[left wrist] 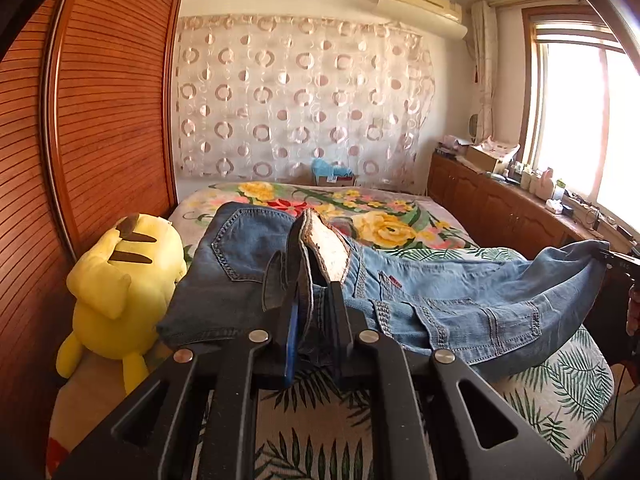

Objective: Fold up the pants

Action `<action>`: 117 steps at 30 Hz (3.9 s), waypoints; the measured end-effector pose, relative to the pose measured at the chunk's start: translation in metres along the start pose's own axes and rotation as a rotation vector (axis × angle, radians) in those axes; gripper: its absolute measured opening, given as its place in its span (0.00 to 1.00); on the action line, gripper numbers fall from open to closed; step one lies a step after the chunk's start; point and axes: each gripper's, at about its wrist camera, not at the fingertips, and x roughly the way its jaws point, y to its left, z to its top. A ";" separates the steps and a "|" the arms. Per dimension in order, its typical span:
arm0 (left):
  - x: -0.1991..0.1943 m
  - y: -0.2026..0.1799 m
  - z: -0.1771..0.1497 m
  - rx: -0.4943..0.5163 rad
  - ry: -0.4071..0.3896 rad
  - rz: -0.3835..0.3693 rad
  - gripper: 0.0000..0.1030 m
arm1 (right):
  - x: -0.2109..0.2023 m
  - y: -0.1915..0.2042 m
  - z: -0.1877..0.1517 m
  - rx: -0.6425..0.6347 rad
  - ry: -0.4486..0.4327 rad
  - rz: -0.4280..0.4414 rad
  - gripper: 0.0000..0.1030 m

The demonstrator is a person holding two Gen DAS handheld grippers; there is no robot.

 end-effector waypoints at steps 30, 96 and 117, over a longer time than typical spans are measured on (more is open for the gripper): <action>-0.056 0.019 -0.106 -0.022 0.179 -0.022 0.51 | -0.036 -0.040 -0.125 0.172 0.219 0.090 0.33; -0.031 -0.082 -0.093 0.114 0.188 -0.166 0.79 | -0.089 0.057 -0.044 0.022 -0.030 0.288 0.04; -0.039 -0.064 -0.085 0.058 0.168 -0.171 0.79 | -0.024 0.192 -0.010 -0.232 0.106 0.412 0.18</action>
